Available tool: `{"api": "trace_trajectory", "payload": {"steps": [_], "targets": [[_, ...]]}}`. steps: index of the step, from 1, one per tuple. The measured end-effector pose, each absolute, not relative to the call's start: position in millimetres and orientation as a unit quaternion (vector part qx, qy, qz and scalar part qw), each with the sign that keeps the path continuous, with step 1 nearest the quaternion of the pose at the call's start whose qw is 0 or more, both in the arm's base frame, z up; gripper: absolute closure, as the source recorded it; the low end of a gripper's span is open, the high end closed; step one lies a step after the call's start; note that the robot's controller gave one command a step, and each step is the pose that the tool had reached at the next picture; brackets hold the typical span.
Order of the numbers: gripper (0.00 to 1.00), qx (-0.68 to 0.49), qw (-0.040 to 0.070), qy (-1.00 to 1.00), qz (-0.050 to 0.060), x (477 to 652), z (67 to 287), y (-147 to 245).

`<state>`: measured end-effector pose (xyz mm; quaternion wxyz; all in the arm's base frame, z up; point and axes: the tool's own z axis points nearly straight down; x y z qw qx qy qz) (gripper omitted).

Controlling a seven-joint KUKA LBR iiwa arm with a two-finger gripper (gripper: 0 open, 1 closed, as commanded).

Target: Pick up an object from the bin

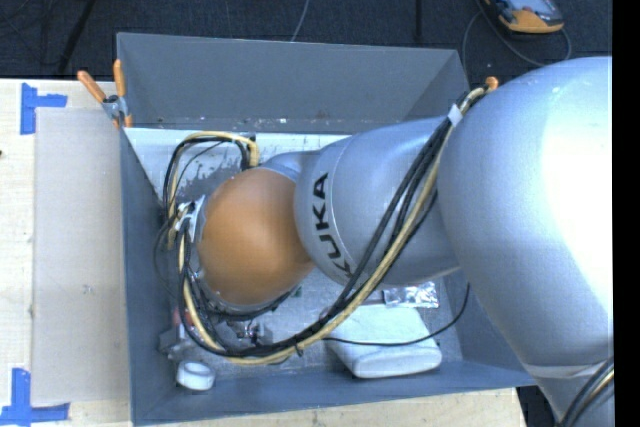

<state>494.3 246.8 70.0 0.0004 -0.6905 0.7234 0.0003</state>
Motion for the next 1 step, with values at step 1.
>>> {"api": "trace_trajectory", "payload": {"steps": [1], "targets": [[1.0, -0.69, 0.0, 0.724, 0.001, 494.0, 69.5, 246.6]]}}
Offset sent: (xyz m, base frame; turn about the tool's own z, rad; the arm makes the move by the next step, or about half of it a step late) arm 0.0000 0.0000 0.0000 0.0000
